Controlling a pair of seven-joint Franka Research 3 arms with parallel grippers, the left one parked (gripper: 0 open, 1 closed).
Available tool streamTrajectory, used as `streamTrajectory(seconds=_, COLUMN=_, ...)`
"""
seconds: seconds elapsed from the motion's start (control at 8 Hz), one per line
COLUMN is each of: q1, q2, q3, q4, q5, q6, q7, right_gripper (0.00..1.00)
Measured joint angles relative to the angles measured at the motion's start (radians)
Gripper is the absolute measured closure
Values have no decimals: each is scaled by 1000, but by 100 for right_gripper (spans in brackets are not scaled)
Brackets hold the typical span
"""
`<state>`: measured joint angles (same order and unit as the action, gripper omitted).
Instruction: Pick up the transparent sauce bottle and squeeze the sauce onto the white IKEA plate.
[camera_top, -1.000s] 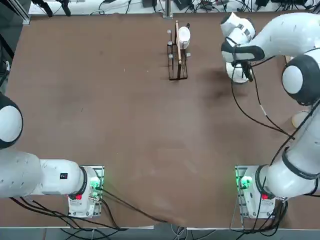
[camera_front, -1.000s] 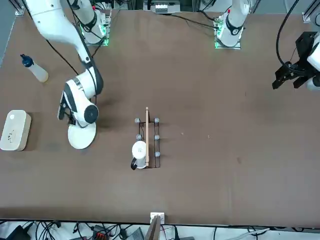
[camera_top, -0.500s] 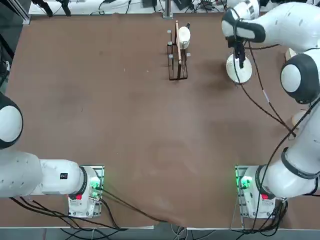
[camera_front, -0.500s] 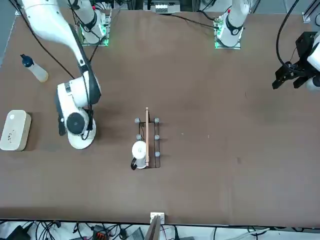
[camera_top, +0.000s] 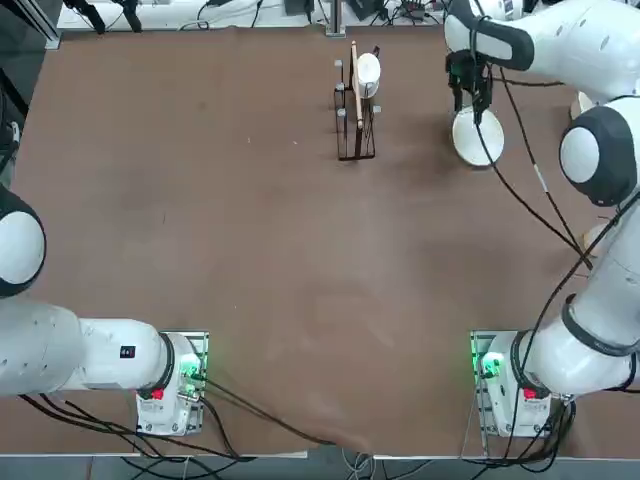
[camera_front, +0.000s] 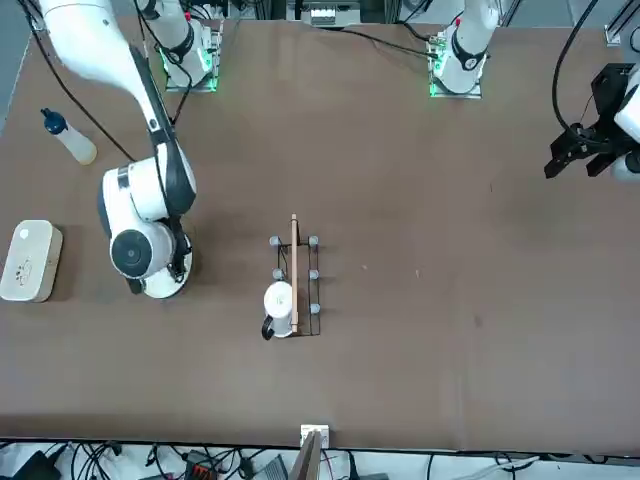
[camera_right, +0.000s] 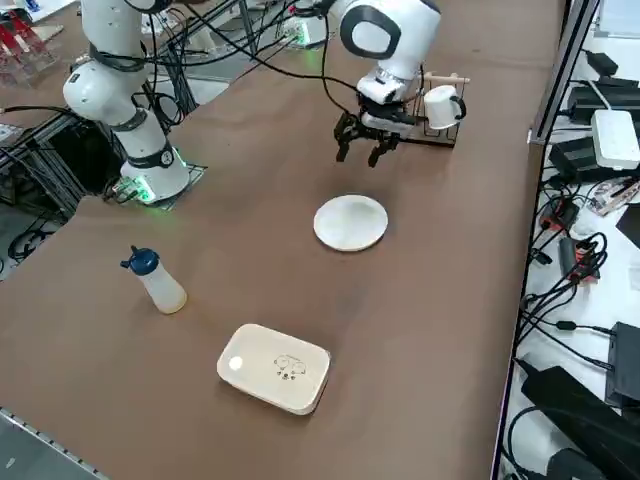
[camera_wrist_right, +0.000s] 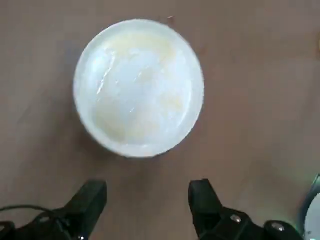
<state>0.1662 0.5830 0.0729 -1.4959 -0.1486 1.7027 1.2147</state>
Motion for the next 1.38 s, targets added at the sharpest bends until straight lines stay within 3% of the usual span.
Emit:
streamTrajectory(seconds=0.25, q1=-43, q2=-34, q3=-2, q4=48, q5=119, q6=-65, q7=-282, right_gripper=0)
streamTrajectory(seconds=0.75, q1=-126, q2=-188, q3=-16, q4=94, q5=233, q6=-246, q7=-844, right_gripper=0)
streamTrajectory(seconds=1.12, q1=-121, q2=-329, q3=-56, q4=122, q5=246, q6=-301, q7=-1036, right_gripper=0)
streamTrajectory(seconds=1.38, q1=-83, q2=-452, q3=-96, q4=67, q5=246, q6=-300, q7=-1137, right_gripper=0)
